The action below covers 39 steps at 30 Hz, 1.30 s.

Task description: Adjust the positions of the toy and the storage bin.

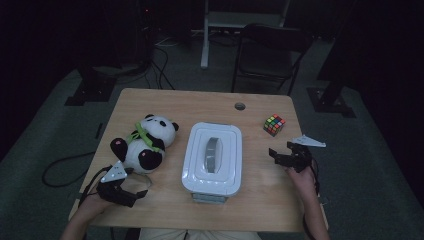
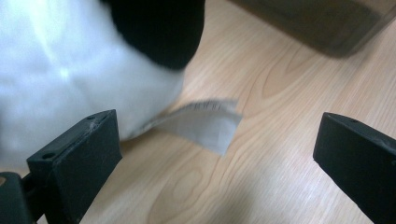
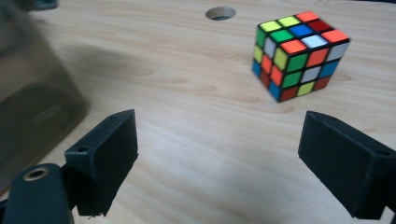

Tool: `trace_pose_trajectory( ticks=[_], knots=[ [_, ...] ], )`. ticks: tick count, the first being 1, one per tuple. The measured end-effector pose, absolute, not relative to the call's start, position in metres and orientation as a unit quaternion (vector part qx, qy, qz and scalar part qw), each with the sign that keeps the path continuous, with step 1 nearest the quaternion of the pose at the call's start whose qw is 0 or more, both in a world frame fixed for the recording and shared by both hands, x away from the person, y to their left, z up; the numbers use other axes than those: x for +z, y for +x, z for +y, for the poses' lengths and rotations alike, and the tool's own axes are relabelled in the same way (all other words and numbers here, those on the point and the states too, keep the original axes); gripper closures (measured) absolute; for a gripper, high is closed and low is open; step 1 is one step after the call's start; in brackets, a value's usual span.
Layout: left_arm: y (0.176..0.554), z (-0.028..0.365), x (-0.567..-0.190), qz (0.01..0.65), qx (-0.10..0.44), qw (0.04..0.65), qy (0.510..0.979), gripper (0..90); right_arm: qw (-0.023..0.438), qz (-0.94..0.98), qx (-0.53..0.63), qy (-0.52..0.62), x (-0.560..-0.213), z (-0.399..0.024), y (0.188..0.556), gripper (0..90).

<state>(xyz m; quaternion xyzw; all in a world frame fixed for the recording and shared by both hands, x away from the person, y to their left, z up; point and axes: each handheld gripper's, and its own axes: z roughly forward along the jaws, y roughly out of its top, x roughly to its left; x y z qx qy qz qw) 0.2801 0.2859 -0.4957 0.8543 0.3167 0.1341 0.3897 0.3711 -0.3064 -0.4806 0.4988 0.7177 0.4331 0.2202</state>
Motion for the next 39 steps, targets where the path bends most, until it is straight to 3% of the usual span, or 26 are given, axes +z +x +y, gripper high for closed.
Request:
trace_pose_trajectory(
  ticks=[12, 27, 39],
  knots=[
    [0.286, 0.297, -0.521, 0.325, 0.115, 0.339, 0.875, 1.6, 0.240, 0.712, 0.431, 0.500, -0.478, -0.318, 0.416, 11.5],
    [0.285, 0.301, -0.523, 0.329, 0.120, 0.355, 0.867, 2.5, 0.256, 0.749, 0.343, 0.506, -0.489, -0.323, 0.478, 11.5],
    [0.284, 0.300, -0.524, 0.325, 0.126, 0.350, 0.869, 2.5, 0.214, 0.766, 0.325, 0.511, -0.496, -0.321, 0.507, 12.0]
  ],
)
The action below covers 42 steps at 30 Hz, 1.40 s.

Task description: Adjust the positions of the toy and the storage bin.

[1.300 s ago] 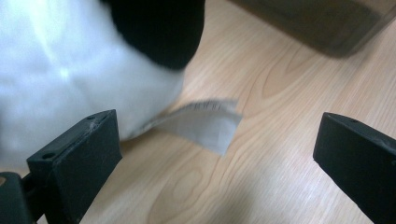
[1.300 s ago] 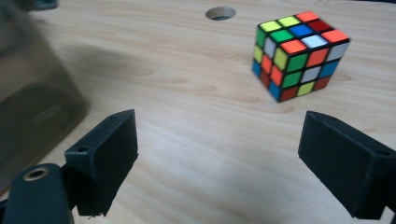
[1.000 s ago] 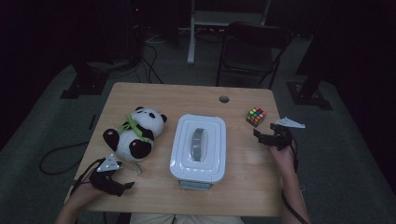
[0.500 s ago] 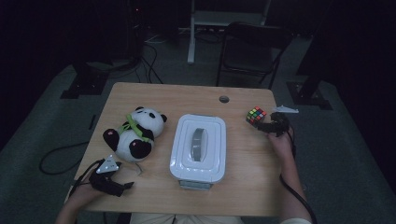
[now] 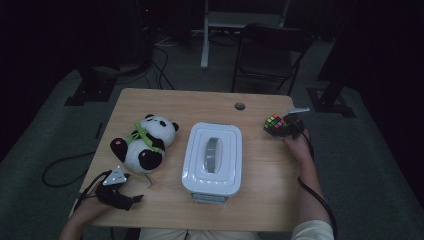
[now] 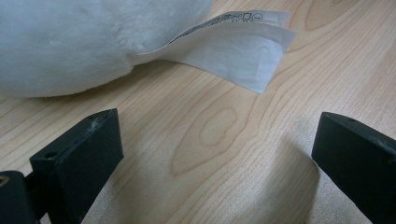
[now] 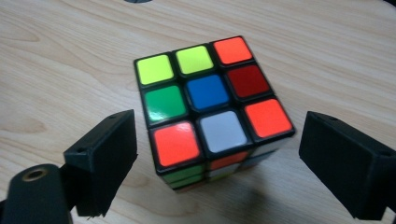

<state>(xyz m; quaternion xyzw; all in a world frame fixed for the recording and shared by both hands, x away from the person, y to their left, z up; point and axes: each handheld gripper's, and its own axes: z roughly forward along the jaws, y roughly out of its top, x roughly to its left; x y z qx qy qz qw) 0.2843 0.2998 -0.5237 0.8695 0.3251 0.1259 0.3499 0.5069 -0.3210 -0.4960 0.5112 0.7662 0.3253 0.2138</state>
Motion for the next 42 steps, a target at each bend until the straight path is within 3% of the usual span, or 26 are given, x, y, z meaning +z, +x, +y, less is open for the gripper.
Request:
trace_pose_trajectory(
  ticks=[2, 3, 6, 21, 31, 42],
  knots=[
    [0.284, 0.299, -0.524, 0.323, 0.128, 0.347, 0.871, 2.5, 0.218, 0.768, 0.325, 0.507, -0.496, -0.320, 0.507, 14.9],
    [0.284, 0.299, -0.524, 0.323, 0.131, 0.345, 0.871, 2.5, 0.204, 0.767, 0.334, 0.508, -0.496, -0.321, 0.506, 26.6],
    [0.283, 0.298, -0.524, 0.323, 0.132, 0.345, 0.872, 2.5, 0.199, 0.768, 0.338, 0.506, -0.498, -0.321, 0.504, 32.9],
    [0.284, 0.298, -0.524, 0.334, 0.139, 0.341, 0.867, 2.6, 0.221, 0.736, 0.357, 0.530, -0.494, -0.313, 0.466, 34.1],
    [0.284, 0.298, -0.524, 0.338, 0.140, 0.340, 0.866, 2.6, 0.242, 0.717, 0.356, 0.548, -0.472, -0.314, 0.412, 34.1],
    [0.284, 0.296, -0.524, 0.345, 0.143, 0.339, 0.863, 2.6, 0.265, 0.715, 0.317, 0.565, -0.477, -0.308, 0.347, 34.1]
  ],
)
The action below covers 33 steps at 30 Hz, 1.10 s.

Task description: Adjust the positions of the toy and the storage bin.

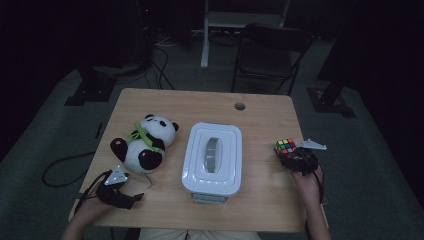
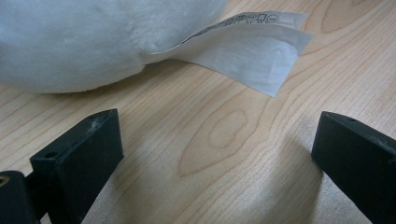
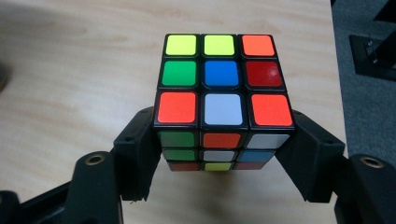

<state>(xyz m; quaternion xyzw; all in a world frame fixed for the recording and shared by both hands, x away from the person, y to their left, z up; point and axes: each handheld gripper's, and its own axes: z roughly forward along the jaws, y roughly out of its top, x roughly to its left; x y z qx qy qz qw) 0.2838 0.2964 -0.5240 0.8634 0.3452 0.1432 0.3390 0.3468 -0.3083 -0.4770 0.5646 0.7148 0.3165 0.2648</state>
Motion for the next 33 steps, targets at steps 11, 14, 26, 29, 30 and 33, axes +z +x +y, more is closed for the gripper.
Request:
trace_pose_trajectory(
  ticks=[11, 14, 26, 29, 30, 33],
  knots=[
    [0.283, 0.296, -0.524, 0.349, 0.145, 0.339, 0.862, 2.7, 0.271, 0.704, 0.305, 0.582, -0.483, -0.304, 0.303, 34.1],
    [0.283, 0.296, -0.524, 0.350, 0.146, 0.338, 0.861, 2.7, 0.267, 0.702, 0.301, 0.587, -0.486, -0.305, 0.293, 34.1],
    [0.282, 0.296, -0.524, 0.352, 0.146, 0.338, 0.860, 2.7, 0.252, 0.693, 0.298, 0.606, -0.497, -0.313, 0.276, 34.0],
    [0.282, 0.296, -0.524, 0.353, 0.147, 0.338, 0.860, 2.7, 0.254, 0.694, 0.298, 0.604, -0.499, -0.311, 0.276, 33.9],
    [0.282, 0.296, -0.524, 0.353, 0.147, 0.338, 0.860, 2.6, 0.253, 0.695, 0.298, 0.604, -0.499, -0.311, 0.276, 33.9],
    [0.282, 0.296, -0.524, 0.353, 0.147, 0.338, 0.860, 2.7, 0.247, 0.699, 0.300, 0.600, -0.499, -0.311, 0.278, 32.3]
  ],
)
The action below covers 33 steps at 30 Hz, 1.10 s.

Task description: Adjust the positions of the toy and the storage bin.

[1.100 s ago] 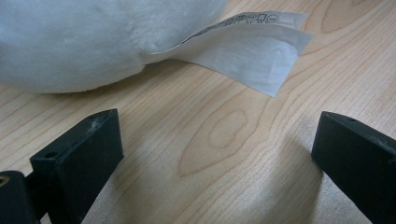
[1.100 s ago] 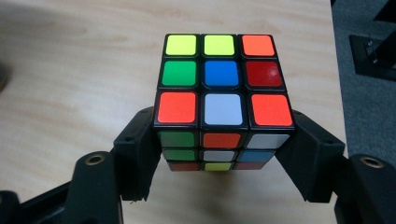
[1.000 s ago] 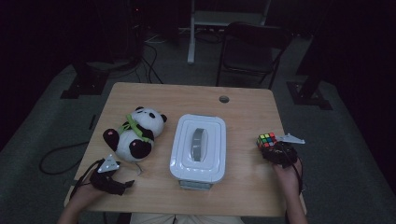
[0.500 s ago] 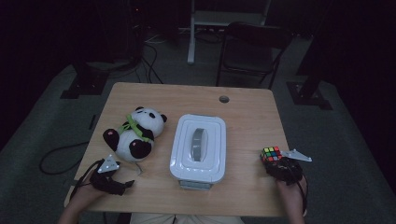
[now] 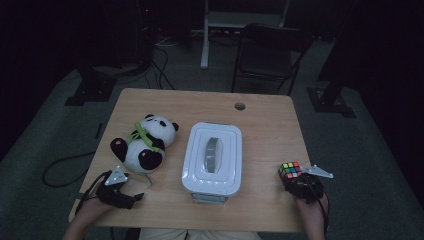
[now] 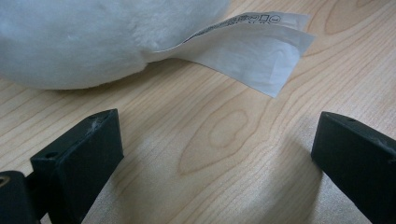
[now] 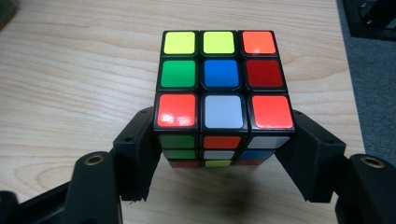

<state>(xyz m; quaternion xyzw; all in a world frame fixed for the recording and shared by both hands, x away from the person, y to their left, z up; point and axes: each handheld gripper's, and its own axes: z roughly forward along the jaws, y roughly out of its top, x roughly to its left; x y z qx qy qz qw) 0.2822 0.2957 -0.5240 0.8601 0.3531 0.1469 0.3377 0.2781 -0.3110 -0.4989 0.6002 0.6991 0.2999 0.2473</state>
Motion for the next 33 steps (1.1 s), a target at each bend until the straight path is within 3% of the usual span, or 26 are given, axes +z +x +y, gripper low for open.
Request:
trace_pose_trajectory(
  ticks=[5, 10, 14, 17, 22, 33],
  knots=[
    [0.282, 0.296, -0.524, 0.353, 0.147, 0.338, 0.860, 2.7, 0.267, 0.695, 0.306, 0.594, -0.485, -0.311, 0.274, 20.1],
    [0.282, 0.296, -0.524, 0.353, 0.147, 0.338, 0.860, 2.7, 0.276, 0.693, 0.342, 0.572, -0.465, -0.306, 0.272, 19.6],
    [0.282, 0.296, -0.524, 0.353, 0.147, 0.338, 0.860, 2.7, 0.277, 0.715, 0.347, 0.540, -0.460, -0.292, 0.276, 11.9],
    [0.282, 0.296, -0.524, 0.353, 0.147, 0.338, 0.860, 2.7, 0.283, 0.732, 0.360, 0.505, -0.462, -0.279, 0.277, 12.9],
    [0.282, 0.296, -0.524, 0.353, 0.147, 0.338, 0.860, 2.7, 0.249, 0.762, 0.379, 0.463, -0.471, -0.260, 0.283, 13.6],
    [0.282, 0.296, -0.524, 0.353, 0.147, 0.338, 0.860, 2.7, 0.220, 0.757, 0.413, 0.456, -0.504, -0.242, 0.289, 13.7]
  ],
)
